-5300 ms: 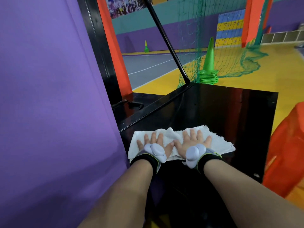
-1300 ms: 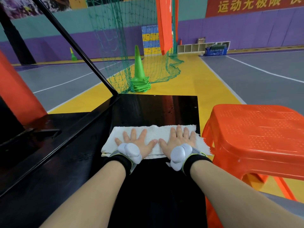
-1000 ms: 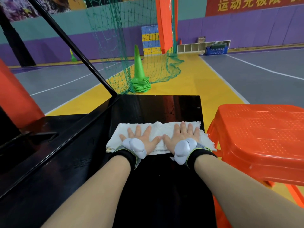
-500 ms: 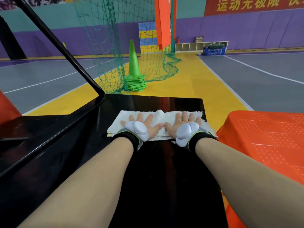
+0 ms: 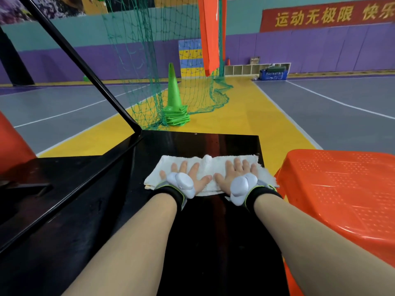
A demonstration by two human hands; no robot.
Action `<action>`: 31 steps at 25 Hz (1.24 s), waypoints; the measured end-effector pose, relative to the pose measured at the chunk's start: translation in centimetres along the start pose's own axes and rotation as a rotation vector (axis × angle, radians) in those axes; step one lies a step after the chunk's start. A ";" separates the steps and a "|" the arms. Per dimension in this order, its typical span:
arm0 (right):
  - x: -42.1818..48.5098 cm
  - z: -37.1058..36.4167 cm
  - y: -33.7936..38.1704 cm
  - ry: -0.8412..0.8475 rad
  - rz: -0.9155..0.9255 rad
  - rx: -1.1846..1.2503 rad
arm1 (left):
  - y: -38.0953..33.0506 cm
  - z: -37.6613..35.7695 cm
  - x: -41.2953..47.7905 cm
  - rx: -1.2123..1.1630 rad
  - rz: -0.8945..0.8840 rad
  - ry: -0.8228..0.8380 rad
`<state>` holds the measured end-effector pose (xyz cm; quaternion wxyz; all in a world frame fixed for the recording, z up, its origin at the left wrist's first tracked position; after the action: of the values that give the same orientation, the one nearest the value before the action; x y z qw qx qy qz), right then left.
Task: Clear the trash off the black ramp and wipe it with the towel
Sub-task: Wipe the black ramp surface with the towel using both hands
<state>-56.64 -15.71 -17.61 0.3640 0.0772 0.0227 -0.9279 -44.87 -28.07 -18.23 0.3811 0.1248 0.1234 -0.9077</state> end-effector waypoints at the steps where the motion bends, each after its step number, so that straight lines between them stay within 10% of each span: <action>1: -1.3 -0.1 0.2 0.008 0.003 0.010 | 0.2 -0.2 -1.9 -0.031 0.005 0.011; 19: -26.9 -1.9 1.4 0.056 0.067 0.028 | 2.8 -7.1 -27.0 0.029 0.053 0.043; 31: -20.4 -1.3 4.8 0.092 0.049 -0.044 | 5.7 -5.2 -22.2 -0.004 0.091 -0.031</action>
<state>-38.47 -5.41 -15.56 0.3867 0.1125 0.0578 -0.9135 -24.96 -15.63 -16.73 0.4240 0.1154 0.1136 -0.8911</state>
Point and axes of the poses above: each hand's wrist, its own x-axis towards the middle knuckle, its own z-axis out of the back of the hand, y = z × x, the point moved 5 cm from there along x, towards the middle knuckle, and after that the axes turned 13 degrees about y, right-handed, at the moved point
